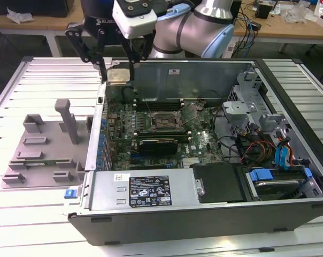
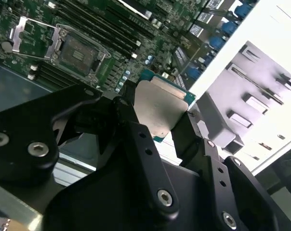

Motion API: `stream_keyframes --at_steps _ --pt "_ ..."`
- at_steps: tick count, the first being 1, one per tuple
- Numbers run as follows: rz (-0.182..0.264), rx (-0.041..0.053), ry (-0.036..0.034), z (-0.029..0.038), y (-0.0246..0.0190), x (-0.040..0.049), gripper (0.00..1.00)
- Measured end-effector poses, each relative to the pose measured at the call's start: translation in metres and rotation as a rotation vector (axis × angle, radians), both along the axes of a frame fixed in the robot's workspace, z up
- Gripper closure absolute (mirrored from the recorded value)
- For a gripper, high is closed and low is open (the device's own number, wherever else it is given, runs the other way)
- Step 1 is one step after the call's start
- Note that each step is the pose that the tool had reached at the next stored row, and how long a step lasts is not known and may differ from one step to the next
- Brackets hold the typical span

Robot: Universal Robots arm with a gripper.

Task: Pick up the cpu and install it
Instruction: 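Pick up the cpu and move it towards the insertion slot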

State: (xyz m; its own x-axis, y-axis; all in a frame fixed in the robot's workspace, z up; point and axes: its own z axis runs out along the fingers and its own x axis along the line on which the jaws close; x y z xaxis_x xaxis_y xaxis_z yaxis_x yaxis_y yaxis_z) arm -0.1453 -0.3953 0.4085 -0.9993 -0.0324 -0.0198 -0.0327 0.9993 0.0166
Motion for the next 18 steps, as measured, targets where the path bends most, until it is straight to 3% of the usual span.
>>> stream_keyframes --at_steps 13,18 --pt "0.000 -0.0001 0.0001 0.0000 0.0000 0.0404 0.45" --pt "0.000 0.0000 0.0002 0.0000 0.0000 0.0641 0.45"
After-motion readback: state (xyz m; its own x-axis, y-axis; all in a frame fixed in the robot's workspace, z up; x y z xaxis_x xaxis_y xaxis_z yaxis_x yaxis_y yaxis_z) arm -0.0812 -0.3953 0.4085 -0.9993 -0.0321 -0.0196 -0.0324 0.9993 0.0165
